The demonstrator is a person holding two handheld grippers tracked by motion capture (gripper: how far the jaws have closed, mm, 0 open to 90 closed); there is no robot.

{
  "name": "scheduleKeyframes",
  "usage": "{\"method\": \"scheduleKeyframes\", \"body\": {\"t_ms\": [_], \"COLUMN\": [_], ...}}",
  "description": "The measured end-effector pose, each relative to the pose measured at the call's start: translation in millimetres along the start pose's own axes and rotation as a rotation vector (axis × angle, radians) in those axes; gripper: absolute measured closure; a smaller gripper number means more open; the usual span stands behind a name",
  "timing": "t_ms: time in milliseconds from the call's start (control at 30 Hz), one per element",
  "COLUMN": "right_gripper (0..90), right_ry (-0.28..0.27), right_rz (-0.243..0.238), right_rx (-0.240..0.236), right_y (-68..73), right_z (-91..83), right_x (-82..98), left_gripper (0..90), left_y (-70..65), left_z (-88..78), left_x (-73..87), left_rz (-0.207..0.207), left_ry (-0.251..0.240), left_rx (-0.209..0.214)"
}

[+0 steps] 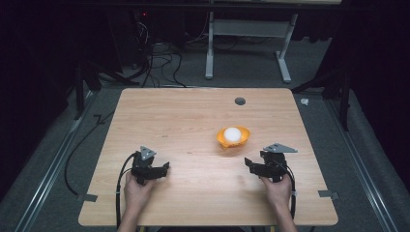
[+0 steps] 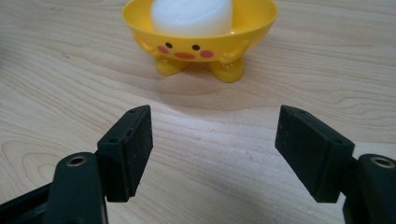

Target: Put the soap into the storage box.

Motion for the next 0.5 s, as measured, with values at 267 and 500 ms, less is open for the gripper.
{"method": "scheduleKeyframes", "body": {"t_ms": [267,500], "right_gripper": [28.2,28.2], "right_ry": [0.023,0.043], "right_rz": [-0.017,-0.027], "right_rx": [-0.002,0.003], "right_y": [6.7,10.8], "right_z": [9.1,16.6], "right_x": [7.8,14.3], "left_gripper": [19.7,19.7], "left_y": [0.0,0.0], "left_z": [0.0,0.0], "left_x": [0.0,0.0], "left_rz": [0.0,0.0], "left_ry": [0.0,0.0], "left_rx": [0.0,0.0]}}
Point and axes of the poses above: each handheld gripper's, and its own axes: z roughly forward along the jaws, x roughly out of its underside, y roughly to its left, the point moved 10 cm from there along z, roughly forward along the jaws, and after that the axes turned 2 degrees about -z, right-handed, at the moved point
